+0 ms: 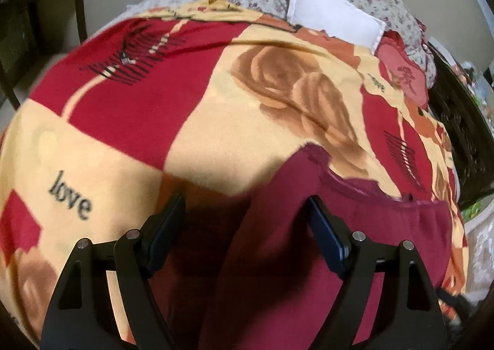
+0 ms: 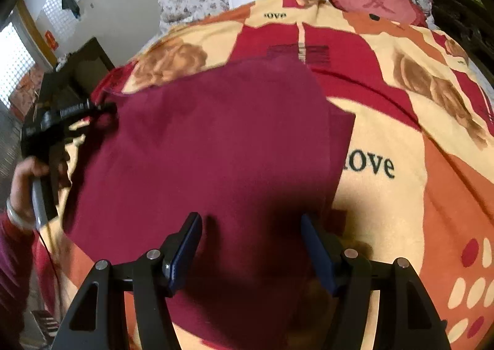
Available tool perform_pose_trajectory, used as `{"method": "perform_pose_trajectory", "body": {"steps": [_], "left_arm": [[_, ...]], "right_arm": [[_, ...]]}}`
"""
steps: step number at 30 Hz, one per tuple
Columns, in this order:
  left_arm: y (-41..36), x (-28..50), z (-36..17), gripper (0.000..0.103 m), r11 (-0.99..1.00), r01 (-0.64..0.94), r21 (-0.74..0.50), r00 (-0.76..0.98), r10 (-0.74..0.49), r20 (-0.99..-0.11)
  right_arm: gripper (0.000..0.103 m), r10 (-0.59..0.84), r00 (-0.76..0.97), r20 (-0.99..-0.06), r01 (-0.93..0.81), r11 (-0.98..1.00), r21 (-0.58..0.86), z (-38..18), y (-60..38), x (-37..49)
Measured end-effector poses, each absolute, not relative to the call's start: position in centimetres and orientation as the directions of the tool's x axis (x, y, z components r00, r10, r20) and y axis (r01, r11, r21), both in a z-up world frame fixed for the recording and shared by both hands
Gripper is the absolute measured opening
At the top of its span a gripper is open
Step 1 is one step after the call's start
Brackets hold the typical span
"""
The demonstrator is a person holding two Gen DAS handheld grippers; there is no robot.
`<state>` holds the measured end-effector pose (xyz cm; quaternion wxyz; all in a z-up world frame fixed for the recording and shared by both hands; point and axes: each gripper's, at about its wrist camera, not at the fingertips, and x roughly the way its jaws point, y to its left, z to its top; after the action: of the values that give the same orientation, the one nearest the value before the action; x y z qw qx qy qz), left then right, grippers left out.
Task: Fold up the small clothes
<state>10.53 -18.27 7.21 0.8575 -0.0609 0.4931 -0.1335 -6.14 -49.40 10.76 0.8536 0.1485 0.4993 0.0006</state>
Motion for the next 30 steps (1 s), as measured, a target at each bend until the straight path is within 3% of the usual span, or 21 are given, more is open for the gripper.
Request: {"method": "perform_pose_trajectory", "body": {"steps": [7,24,30], "left_arm": [[-17.8,6.3,9.0,0.081,0.957,0.201,-0.211,0.506,-0.286,-0.814],[-15.5,-0.9,7.5,0.081,0.962,0.211,-0.175,0.505,-0.26,-0.823],[-14.9,-2.0,6.1,0.081,0.963,0.199,-0.179,0.481,-0.255,-0.838]], "right_arm": [[0.064,0.146,0.51,-0.848,0.123,0.963,0.24,11.9,-47.2,-7.1],[0.065,0.135,0.468,-0.873,0.15,0.962,0.229,8.7,-45.3,-8.7],[0.077,0.158,0.469,-0.869,0.14,0.958,0.249,7.7,-45.2,-8.5]]}}
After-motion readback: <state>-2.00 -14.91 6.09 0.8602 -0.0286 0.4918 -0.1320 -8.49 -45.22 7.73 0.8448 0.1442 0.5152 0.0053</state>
